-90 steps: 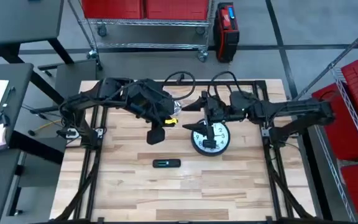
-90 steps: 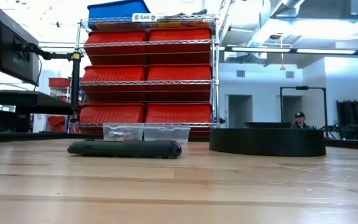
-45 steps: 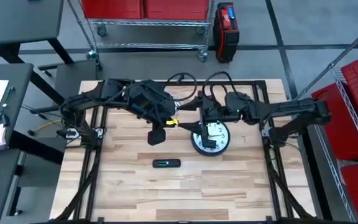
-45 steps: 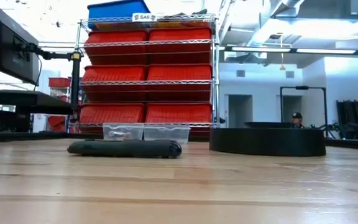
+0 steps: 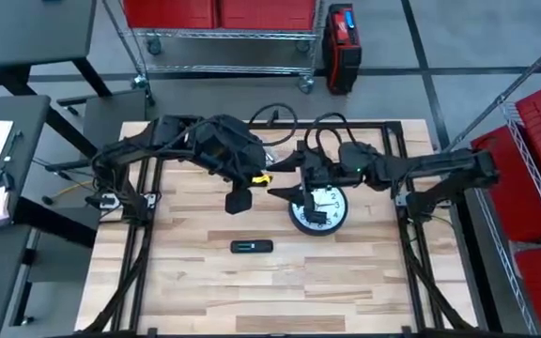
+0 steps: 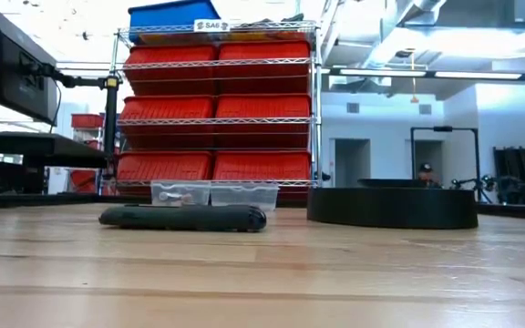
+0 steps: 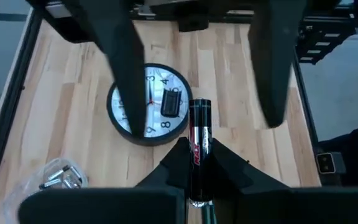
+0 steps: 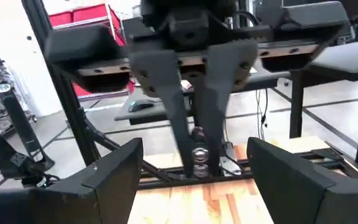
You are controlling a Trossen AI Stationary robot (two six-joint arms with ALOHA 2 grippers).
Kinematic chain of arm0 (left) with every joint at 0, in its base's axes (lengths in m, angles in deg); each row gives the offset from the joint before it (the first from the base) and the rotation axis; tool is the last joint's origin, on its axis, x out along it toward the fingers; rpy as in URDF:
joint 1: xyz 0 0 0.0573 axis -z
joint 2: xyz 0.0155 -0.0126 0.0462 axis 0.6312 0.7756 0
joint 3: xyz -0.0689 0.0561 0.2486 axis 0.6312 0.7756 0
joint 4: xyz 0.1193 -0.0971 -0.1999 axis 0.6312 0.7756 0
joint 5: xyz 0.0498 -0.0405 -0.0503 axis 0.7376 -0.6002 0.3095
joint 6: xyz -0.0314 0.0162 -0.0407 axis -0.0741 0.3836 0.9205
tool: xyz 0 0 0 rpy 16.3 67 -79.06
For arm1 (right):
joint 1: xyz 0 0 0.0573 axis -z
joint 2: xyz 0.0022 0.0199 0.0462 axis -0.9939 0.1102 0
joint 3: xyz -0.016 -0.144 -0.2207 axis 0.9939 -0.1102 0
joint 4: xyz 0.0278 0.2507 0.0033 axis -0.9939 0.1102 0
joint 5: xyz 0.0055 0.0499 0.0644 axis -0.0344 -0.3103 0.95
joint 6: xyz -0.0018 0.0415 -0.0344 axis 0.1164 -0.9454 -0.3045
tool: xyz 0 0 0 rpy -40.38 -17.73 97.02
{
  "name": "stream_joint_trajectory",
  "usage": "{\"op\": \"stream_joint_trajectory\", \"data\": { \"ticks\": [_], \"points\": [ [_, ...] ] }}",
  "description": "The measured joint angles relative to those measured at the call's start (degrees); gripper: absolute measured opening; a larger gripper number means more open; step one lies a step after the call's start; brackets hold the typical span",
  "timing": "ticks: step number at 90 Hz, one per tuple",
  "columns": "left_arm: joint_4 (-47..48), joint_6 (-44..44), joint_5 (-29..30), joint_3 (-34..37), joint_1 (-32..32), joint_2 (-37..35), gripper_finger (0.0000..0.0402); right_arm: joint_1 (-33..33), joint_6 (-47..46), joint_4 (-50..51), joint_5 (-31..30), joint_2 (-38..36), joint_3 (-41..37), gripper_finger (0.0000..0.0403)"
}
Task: Insert battery
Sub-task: Insert the silver battery into the remote control
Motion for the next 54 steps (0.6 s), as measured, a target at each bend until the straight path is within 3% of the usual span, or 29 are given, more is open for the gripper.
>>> {"op": "stream_joint_trajectory", "data": {
  "ticks": [14, 41, 54],
  "points": [
    [-0.1, 0.0, 0.0, 0.6, -1.1, 0.0, 0.0013, 0.2, 0.0, 0.0, 0.0, 0.0, 0.0, 0.0241],
    [-0.1, -0.9, 0.0, 0.7, -1.1, -0.1, 0.0013, 0.5, 0.0, 0.2, 0.1, 0.0, 0.0, 0.0133],
    [0.0, -0.9, 0.0, 0.7, -1.2, -0.1, 0.0013, 0.7, 0.3, 0.2, 0.1, 0.0, 0.0, 0.0099]
  ]
}}
